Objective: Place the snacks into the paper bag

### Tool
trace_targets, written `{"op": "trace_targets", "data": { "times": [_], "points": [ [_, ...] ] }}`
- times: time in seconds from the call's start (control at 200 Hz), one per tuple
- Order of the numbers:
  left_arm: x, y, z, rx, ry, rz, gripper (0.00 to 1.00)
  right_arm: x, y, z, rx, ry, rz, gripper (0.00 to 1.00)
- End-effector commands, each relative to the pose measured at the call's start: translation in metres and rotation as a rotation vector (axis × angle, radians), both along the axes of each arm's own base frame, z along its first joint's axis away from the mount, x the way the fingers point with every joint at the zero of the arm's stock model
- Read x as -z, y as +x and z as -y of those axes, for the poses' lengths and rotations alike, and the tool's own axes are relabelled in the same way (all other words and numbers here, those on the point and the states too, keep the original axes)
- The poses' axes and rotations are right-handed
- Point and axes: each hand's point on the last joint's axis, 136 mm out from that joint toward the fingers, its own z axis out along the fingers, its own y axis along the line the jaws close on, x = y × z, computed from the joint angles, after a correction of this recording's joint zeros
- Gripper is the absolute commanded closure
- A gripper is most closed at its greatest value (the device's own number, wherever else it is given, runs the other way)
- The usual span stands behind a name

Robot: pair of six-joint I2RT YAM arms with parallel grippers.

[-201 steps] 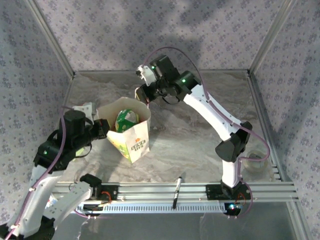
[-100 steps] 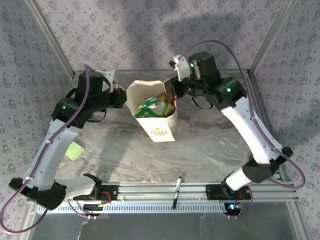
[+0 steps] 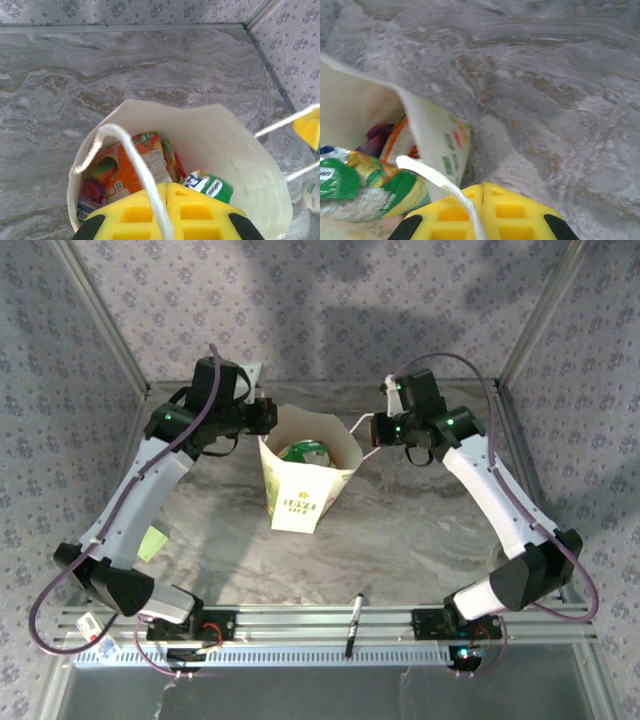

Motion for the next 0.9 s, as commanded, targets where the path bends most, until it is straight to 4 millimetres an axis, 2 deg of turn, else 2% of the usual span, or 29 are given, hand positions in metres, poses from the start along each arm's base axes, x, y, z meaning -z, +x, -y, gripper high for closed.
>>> {"op": "trace_targets", "data": {
  "times": [0.0,0.11,0.2,0.27,0.425,0.525,0.6,0.68,0.794,0.894],
  "points": [
    [0.010,-0.005,-0.008,-0.027,0.019,0.007,1.00,-0.034,0.005,0.008,0.046,0.072,0.100,1.00],
    [0.016,-0.009,-0.010,-0.023,0.031,-0.003,1.00,-0.062,0.004,0.006,0.028,0.107,0.175,1.00],
    [0.002,-0.007,-0.008,-0.015,0.021,0.019,1.00,-0.093,0.001,0.002,0.000,0.140,0.227,1.00],
    [-0.010,-0.004,-0.002,0.005,-0.003,0.044,0.99,-0.109,-0.003,-0.004,-0.033,0.174,0.242,1.00],
    [-0.031,0.002,0.010,0.042,-0.040,0.079,0.99,-0.122,-0.015,-0.019,-0.087,0.212,0.251,1.00],
    [-0.045,0.002,0.018,0.070,-0.047,0.108,1.00,-0.133,-0.033,-0.029,-0.129,0.210,0.278,1.00],
    [-0.052,-0.001,0.022,0.084,-0.056,0.128,1.00,-0.141,-0.042,-0.029,-0.133,0.178,0.323,1.00],
    [-0.046,0.000,0.022,0.078,-0.050,0.124,0.99,-0.127,-0.038,-0.021,-0.083,0.148,0.307,1.00],
    [-0.018,0.010,0.023,0.081,0.014,0.075,0.99,-0.061,-0.030,-0.025,-0.063,0.131,0.137,1.00],
    [-0.002,0.015,0.030,0.096,0.029,0.019,1.00,-0.021,-0.025,-0.023,-0.031,0.066,0.062,1.00]
  ]
}}
